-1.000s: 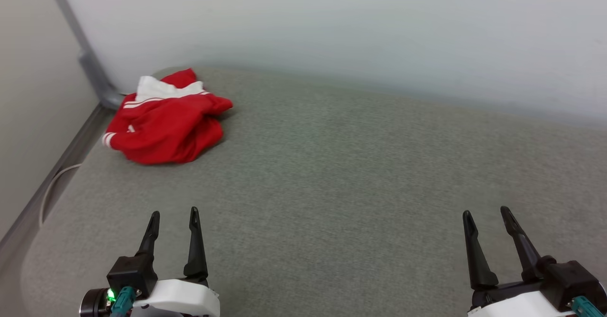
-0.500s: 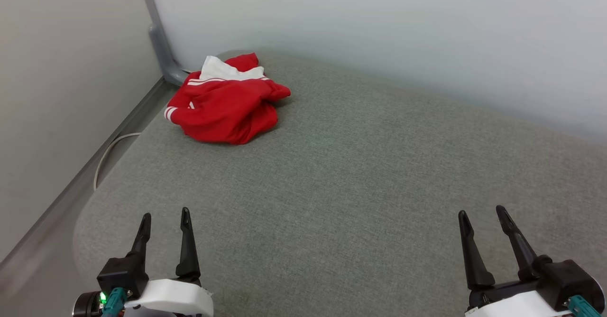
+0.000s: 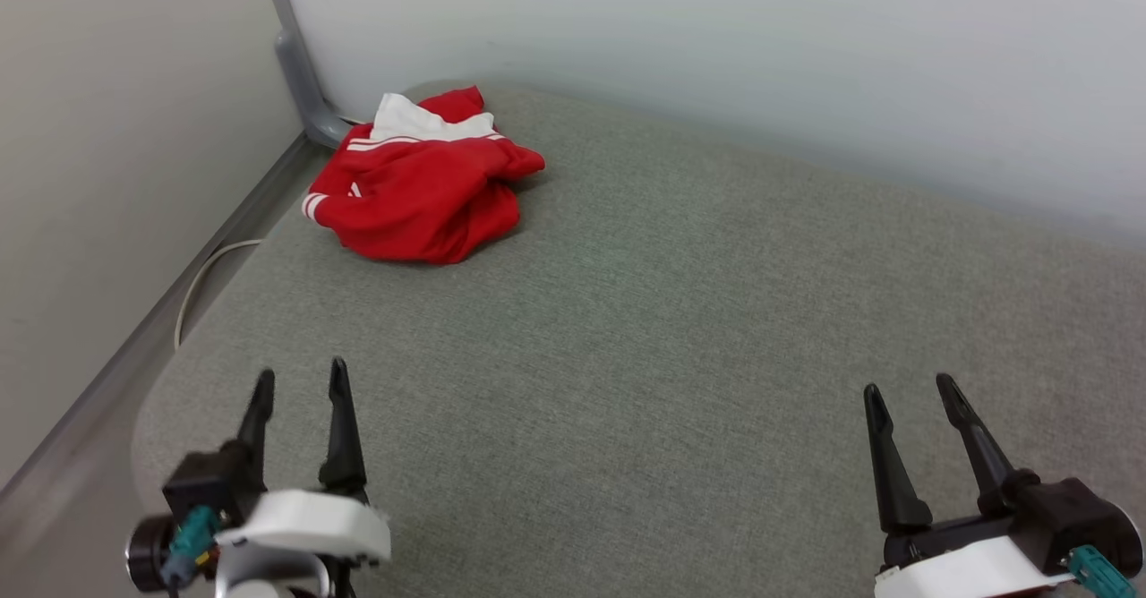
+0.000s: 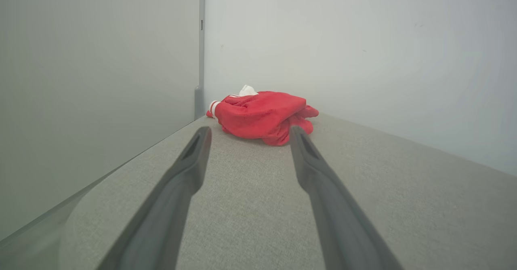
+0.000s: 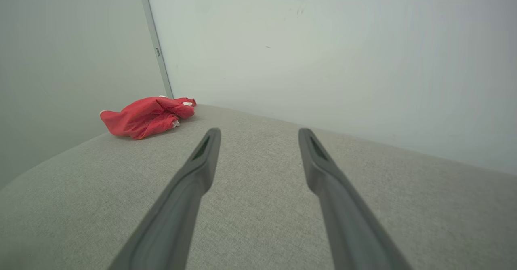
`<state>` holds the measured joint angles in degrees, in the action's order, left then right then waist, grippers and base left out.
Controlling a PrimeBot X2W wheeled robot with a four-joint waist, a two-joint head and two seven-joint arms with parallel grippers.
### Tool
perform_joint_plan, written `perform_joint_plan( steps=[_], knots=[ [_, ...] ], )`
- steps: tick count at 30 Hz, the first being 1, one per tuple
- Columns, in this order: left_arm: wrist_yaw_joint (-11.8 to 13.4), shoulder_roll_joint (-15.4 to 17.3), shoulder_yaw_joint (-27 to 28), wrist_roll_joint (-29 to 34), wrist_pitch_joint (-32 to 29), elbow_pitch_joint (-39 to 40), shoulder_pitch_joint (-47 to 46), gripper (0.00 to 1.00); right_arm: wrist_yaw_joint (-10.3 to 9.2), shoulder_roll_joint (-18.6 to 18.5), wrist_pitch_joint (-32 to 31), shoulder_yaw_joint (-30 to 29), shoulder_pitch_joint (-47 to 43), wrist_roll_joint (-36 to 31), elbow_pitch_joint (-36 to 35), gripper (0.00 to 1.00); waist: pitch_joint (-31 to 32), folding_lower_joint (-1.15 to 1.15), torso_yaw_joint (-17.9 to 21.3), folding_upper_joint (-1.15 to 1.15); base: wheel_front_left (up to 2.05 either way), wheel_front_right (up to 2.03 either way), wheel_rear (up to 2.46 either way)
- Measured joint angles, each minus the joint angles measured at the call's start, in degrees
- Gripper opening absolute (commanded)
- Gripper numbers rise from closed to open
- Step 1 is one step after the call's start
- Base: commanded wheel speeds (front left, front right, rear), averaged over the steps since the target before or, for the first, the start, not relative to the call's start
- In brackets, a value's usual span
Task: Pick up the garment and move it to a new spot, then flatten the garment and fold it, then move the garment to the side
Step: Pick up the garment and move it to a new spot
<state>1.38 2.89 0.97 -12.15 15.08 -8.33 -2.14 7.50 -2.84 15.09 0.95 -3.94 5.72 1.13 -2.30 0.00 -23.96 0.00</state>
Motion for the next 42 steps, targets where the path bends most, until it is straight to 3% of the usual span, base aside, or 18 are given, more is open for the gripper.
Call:
perform_joint_plan(
  steps=[6,14,19,25,30,33,42],
  knots=[
    [-4.1,0.6,4.7,1.4,0.0,-2.0,-9.4,1.0,0.01,0.0,0.0,1.0,2.3,-1.5,-1.8,1.0,-2.7,0.0,1.5,0.0,0.0,0.0,0.0],
    [-7.1,4.9,10.9,1.9,0.0,-4.6,-26.5,1.0,0.01,0.0,0.0,1.1,6.5,-5.2,-5.1,1.0,-9.5,0.01,4.3,0.0,0.0,0.0,0.0],
    [-8.0,9.1,15.3,0.3,0.0,-5.7,-35.1,1.0,0.01,0.0,0.0,1.5,9.5,-7.5,-7.2,1.0,-14.7,0.01,6.3,0.0,0.0,0.0,0.0],
    [-8.6,15.0,15.7,-2.3,0.0,-10.8,-43.9,1.0,0.01,0.0,0.0,1.0,11.8,-9.7,-10.1,1.0,-20.9,0.01,8.4,0.0,0.0,0.0,0.0],
    [-8.7,21.4,9.1,-7.7,-0.5,-18.0,-50.0,1.0,0.01,0.0,0.0,0.8,13.0,-11.1,-12.1,1.0,-24.7,0.02,9.8,0.0,0.0,0.0,0.0],
    [-8.7,25.5,3.7,-12.5,-3.7,-21.8,-53.0,1.0,0.01,0.0,0.0,1.0,13.3,-11.4,-13.0,1.0,-26.1,0.01,10.6,0.0,0.0,0.0,0.0],
    [-8.8,35.2,-13.4,-28.7,-21.5,-27.2,-57.2,1.0,0.01,0.0,0.0,0.8,13.9,-12.3,-14.8,1.0,-29.0,0.01,12.2,0.0,0.0,0.0,0.0]
  ],
)
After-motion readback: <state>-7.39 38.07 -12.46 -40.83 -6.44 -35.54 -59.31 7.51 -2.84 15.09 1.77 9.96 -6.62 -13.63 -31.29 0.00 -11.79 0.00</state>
